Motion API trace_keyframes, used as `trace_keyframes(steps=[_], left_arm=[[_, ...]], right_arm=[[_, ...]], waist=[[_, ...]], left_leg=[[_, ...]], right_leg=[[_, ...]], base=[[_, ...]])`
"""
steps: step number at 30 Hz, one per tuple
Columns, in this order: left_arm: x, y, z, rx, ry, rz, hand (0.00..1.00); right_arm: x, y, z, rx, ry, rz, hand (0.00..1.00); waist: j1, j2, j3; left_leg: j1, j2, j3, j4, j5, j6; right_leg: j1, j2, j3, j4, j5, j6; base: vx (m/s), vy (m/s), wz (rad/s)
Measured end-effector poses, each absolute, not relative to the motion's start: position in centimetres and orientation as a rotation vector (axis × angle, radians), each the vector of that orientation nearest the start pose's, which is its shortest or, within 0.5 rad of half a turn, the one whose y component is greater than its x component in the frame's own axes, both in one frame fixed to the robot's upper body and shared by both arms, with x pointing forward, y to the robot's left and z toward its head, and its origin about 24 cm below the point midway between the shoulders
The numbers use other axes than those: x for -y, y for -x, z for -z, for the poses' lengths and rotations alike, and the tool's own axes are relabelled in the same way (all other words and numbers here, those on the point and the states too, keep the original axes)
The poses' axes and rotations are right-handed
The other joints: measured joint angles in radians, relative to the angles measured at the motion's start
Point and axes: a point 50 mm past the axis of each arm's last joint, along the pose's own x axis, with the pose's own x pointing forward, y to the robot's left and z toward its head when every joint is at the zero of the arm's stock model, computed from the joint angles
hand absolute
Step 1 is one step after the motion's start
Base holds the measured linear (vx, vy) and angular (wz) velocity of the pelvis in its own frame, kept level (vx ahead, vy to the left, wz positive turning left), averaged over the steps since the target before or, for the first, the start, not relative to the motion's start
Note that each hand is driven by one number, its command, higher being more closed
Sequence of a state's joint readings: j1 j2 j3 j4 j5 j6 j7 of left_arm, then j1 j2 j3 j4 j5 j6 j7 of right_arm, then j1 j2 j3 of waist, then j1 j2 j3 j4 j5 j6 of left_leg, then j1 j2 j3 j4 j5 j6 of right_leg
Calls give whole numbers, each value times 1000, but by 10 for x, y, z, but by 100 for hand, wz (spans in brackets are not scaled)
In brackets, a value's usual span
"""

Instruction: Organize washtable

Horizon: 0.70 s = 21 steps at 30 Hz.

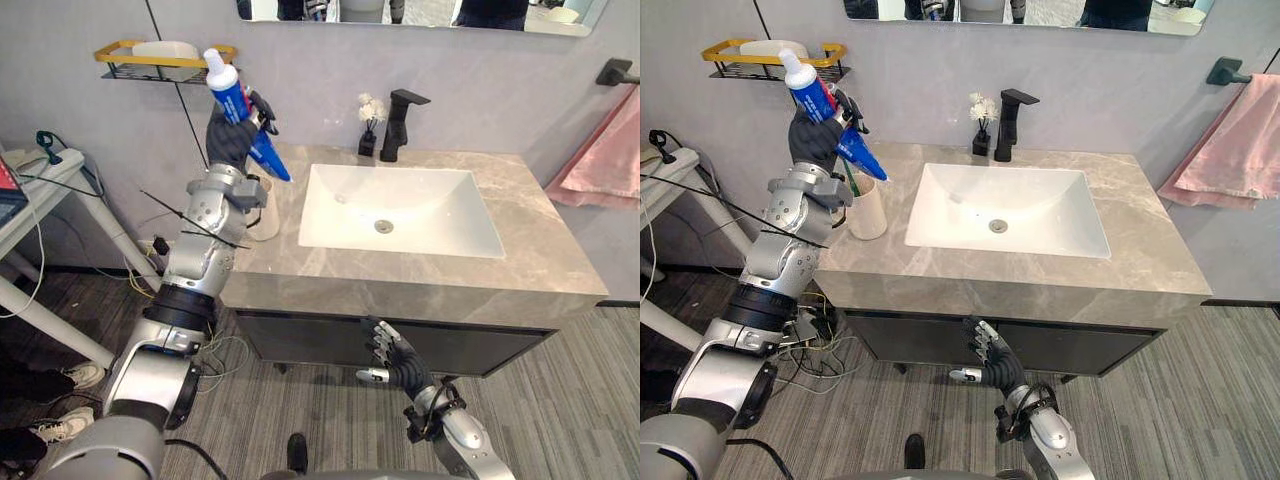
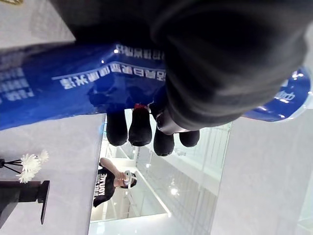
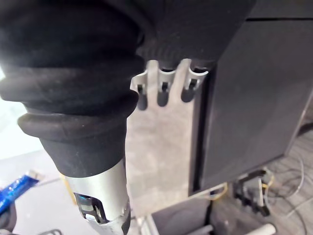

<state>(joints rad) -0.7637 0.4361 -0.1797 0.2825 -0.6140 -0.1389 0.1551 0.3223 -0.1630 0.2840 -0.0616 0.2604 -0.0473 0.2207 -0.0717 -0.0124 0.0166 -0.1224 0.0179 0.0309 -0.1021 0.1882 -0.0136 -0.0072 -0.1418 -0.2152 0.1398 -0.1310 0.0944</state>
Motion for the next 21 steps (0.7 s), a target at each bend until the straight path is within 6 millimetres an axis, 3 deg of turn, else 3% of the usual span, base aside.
trace_keyframes(steps=[16,21], left_arm=[[-178,-363,-225,501,138,29,100],[-179,-367,-235,516,134,20,100]], right_arm=[[116,-172,9,-227,-154,-403,0],[115,-172,9,-227,-156,-408,0]], waist=[[6,-39,24],[11,-55,38]], left_leg=[[-31,2,3,0,0,0],[-38,3,5,0,2,3]], right_leg=[[-32,3,4,-4,2,1],[-38,4,7,-6,4,0]], base=[[9,-5,0],[17,-9,-2]])
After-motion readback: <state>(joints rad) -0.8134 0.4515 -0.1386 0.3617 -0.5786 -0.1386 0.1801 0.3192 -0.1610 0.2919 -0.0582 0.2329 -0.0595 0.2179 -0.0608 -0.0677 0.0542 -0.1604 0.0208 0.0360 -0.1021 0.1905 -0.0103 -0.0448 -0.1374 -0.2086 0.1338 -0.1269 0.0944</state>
